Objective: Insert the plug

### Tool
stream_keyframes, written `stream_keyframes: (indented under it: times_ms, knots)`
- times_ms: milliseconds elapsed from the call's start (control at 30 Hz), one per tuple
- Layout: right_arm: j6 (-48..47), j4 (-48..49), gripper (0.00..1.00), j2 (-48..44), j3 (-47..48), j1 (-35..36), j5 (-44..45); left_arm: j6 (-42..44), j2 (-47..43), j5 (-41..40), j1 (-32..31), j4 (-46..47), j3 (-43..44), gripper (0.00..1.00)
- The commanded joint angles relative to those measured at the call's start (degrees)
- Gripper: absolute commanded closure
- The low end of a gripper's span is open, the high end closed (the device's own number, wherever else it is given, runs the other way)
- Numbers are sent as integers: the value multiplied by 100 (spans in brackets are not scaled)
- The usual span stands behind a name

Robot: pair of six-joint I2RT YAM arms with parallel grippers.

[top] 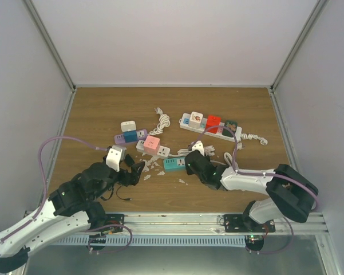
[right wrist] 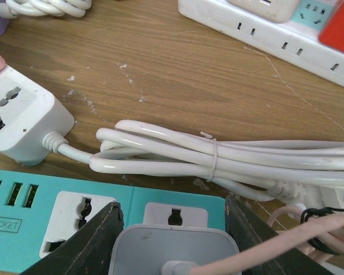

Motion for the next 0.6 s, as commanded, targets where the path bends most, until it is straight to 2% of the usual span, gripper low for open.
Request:
stream_keyframes:
  times_ms: [0, 100, 233, 433, 567]
  knots:
    - [481, -884, 61, 128, -357, 129, -65, 69, 57, 34, 25, 297, -60, 6]
    - [306, -790, 58, -8, -341, 242, 115, 78, 75, 50, 25, 301, -60, 5]
    - [-20, -469, 60, 146, -366, 310, 96, 81, 92, 53, 25, 306, -64, 5]
    - [78, -568, 61, 395, -265, 464, 262, 71, 73, 53, 25, 310, -72, 5]
    - [264, -799, 54, 195, 56, 471, 248, 80, 112, 70, 25, 321, -73, 5]
